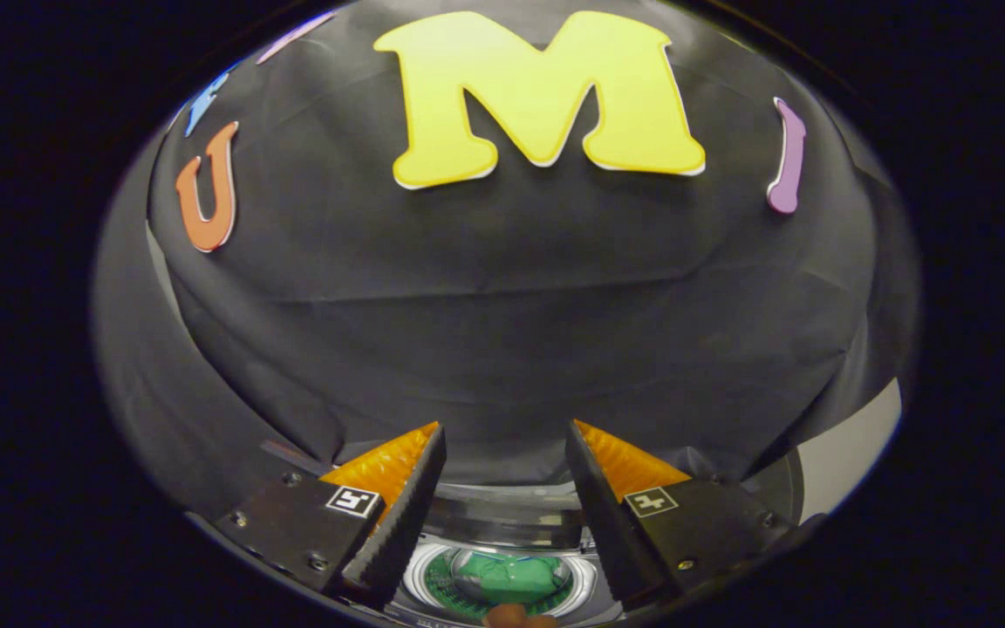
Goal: Put the clothes into the washing machine and then close the washing machine lid.
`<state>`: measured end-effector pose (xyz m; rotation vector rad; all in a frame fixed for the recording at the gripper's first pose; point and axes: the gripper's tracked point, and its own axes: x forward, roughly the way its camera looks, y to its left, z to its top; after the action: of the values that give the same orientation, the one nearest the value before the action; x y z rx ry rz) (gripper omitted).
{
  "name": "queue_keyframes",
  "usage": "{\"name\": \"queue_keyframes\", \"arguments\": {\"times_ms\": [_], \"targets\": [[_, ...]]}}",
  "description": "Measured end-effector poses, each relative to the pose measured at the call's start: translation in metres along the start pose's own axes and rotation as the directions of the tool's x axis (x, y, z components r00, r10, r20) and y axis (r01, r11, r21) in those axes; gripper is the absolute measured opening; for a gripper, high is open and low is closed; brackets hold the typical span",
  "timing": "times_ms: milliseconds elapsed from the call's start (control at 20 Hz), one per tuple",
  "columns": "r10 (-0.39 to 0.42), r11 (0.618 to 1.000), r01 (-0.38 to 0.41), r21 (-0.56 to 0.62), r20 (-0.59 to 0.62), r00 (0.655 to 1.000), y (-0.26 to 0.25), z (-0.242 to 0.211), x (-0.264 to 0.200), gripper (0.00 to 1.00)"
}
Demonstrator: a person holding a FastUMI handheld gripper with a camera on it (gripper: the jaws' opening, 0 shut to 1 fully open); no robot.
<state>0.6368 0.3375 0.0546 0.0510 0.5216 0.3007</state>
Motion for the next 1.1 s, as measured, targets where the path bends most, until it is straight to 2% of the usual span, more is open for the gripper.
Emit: {"name": "queue_keyframes", "arguments": {"times_ms": [150, 250, 450, 850, 1100], "targets": [[-0.022, 0.998, 0.025, 0.053, -0.059, 0.998, -0.004, -0.018, 0.008, 0.88], [-0.035, 0.999, 0.036, 0.004, -0.052, 0.998, -0.004, -0.018, 0.010, 0.88], [-0.021, 1.000, 0.021, 0.010, -0.051, 0.998, -0.004, -0.020, 0.008, 0.88], [0.019, 1.000, -0.017, -0.025, 0.080, 0.997, -0.001, -0.023, -0.003, 0.88], [0.014, 0.999, -0.010, -0.033, 0.136, 0.991, 0.001, -0.029, -0.013, 0.88]]}}
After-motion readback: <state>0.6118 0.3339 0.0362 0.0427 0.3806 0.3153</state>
